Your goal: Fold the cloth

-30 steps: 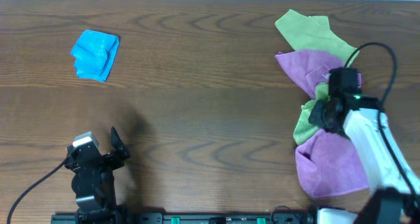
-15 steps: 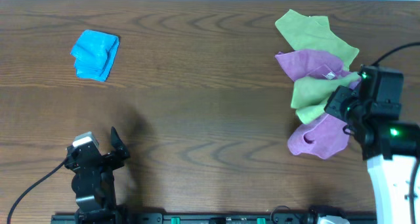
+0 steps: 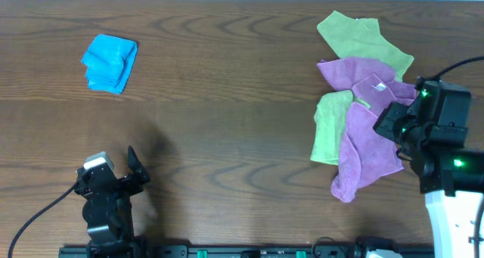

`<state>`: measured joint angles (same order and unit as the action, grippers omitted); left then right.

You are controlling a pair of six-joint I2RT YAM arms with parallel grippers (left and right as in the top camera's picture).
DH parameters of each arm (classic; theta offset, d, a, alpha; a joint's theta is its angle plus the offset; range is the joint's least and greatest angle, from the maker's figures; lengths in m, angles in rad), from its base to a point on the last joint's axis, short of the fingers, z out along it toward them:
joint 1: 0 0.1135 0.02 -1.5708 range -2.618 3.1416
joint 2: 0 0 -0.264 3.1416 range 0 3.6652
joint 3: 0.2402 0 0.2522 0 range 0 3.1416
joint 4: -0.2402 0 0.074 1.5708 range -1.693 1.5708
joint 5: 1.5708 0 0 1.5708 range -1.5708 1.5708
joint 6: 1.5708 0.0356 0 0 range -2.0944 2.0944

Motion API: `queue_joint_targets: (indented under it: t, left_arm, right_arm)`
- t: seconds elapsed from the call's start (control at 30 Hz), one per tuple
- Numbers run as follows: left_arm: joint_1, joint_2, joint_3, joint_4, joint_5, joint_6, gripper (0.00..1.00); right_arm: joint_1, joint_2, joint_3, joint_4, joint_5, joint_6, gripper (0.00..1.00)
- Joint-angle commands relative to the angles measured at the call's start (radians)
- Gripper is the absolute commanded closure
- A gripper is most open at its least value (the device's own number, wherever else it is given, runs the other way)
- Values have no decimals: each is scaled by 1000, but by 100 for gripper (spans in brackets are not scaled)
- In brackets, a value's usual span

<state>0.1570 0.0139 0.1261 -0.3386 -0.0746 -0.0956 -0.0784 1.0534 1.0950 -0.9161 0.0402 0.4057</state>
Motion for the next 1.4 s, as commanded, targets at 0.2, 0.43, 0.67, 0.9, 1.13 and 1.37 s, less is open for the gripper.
queue_joint_targets:
  t: [0.2, 0.43, 0.67, 0.9, 1.13, 1.37]
  left_arm:
    - [6, -1, -22, -8, 2, 18, 5]
    - [6, -1, -22, -8, 2, 18, 5]
    - [6, -1, -22, -8, 2, 18, 5]
    - [6, -1, -22, -8, 2, 18, 4]
    - [6, -1, -22, -8, 2, 18, 5]
    - [6, -1, -22, -8, 2, 18, 5]
  right_arm:
    - [7, 103, -6, 0, -86, -95, 53]
    - [66, 352, -18, 3, -151, -204, 48]
    - [90, 536, -18, 11, -94, -235, 56]
    - [90, 603, -18, 23, -14, -235, 57]
    - [90, 632, -18, 18, -16, -216, 99]
    - [93, 554, 33, -45, -48, -216, 99]
